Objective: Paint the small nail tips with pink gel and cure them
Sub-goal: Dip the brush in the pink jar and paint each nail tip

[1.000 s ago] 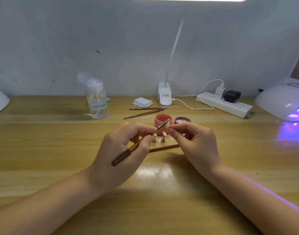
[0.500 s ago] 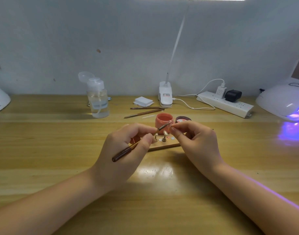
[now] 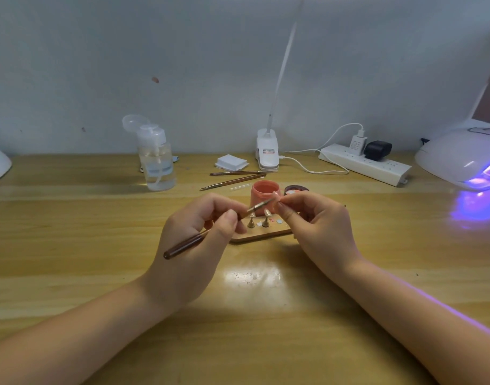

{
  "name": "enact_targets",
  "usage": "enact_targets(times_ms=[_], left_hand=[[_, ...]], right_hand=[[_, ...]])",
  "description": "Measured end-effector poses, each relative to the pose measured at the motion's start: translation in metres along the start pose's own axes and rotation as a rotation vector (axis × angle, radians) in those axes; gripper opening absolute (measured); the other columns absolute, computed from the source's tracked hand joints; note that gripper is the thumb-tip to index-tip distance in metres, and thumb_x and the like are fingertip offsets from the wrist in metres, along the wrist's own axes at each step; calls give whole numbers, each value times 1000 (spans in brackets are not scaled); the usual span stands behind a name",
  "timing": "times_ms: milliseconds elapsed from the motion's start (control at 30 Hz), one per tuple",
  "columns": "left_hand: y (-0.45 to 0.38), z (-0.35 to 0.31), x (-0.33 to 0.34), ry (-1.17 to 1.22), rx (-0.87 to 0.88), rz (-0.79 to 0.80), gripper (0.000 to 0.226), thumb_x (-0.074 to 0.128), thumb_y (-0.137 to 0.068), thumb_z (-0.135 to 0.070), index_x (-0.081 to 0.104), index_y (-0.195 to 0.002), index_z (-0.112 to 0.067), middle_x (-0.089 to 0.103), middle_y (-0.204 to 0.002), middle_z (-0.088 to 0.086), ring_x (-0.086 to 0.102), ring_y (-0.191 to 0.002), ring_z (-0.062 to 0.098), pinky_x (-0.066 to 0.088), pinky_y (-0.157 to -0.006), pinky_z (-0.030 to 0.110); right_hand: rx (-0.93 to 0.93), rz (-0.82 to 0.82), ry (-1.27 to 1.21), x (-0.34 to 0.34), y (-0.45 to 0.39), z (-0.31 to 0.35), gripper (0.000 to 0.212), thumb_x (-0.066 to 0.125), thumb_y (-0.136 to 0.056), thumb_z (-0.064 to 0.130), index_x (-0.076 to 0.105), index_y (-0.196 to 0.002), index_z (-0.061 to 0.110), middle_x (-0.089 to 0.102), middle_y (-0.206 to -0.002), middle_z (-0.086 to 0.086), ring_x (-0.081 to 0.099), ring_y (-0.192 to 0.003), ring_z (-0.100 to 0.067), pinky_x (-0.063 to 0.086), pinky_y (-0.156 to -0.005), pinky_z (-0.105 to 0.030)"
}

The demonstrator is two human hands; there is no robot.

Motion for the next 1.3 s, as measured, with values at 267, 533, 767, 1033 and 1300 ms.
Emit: enact_targets(times_ms=[267,533,767,1033,1300], left_hand=[[1,2,1,22,-8,10,27,50,-85,-33,70,-94,-16,72,-80,2,68,-80,15,51,-72,21],[-3,7,-4,-10,-13,-40,29,47,-89,-36,69,-97,-19,72,-81,-4,67,-82,15,49,-70,21],[-1,-3,-1,-79,37,-33,22,52,-88,-35,67,-102,-29,72,-87,-10,68,-88,15,53,-74,24],[1,-7,-1,-71,39,-35,23,51,-88,-32,67,-100,-22,71,-87,-7,67,-86,11,50,-74,17],[1,-6,-3,-43,45,-40,23,50,-86,-30,68,-93,-18,71,-81,-4,67,-81,13,49,-70,16]], right_hand=[[16,10,-11,1,0,-3,13,73,-83,14,73,-92,24,70,-77,8,60,-64,-9,53,-60,-37],[22,51,-68,4,0,-3,14,72,-84,12,72,-91,25,70,-77,1,62,-64,-22,52,-60,-49],[14,37,-70,3,0,1,19,72,-83,13,69,-86,32,69,-74,4,60,-63,-29,51,-58,-51],[5,23,-54,1,0,3,22,72,-83,15,67,-85,36,69,-75,8,61,-62,-24,52,-59,-51],[13,22,-45,1,0,4,20,72,-84,14,67,-85,33,68,-73,12,61,-61,-18,52,-60,-48]])
Point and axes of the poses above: each hand's wrist, its own y-axis away from the middle knuckle, its own x-axis out of the palm, z = x × y, the point moved 8 cm from there along -y, towards the middle knuckle
